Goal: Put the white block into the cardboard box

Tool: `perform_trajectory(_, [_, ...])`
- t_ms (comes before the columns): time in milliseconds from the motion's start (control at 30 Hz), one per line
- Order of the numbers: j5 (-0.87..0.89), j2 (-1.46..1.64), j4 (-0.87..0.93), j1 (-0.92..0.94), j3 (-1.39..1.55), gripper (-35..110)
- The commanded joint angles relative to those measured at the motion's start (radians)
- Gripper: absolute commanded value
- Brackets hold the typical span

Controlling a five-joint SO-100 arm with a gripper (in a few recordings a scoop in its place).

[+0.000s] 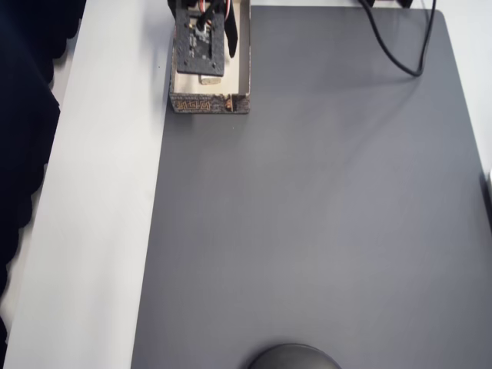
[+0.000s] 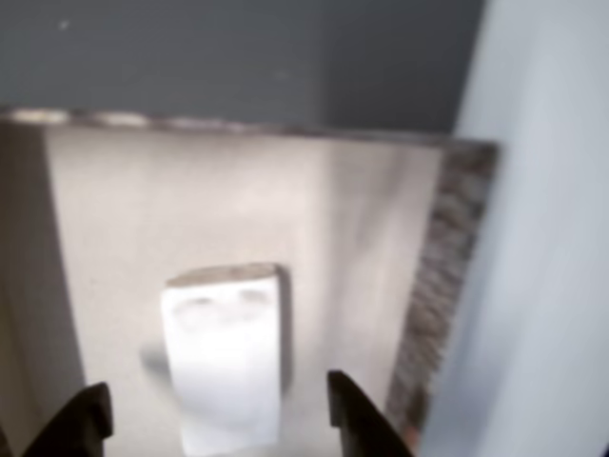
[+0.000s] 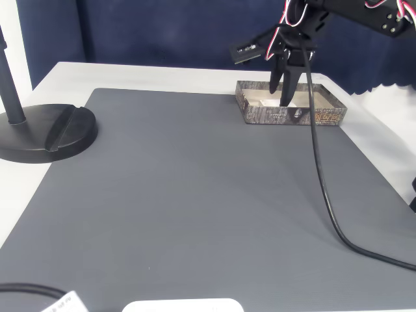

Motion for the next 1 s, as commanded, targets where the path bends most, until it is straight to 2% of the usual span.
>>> perform_trajectory(0, [-0.002,0.140,-0.011,-0.026,-0.058,33])
perform_trajectory(367, [-0.023,0.360,-0.008,-0.054,0.106,33])
perform_trajectory(667, [-0.086,0.646,0.014,-0.114,0.356,28])
perform_trajectory(967, [-0.301,0.911,0.032,-0.255,0.609,22])
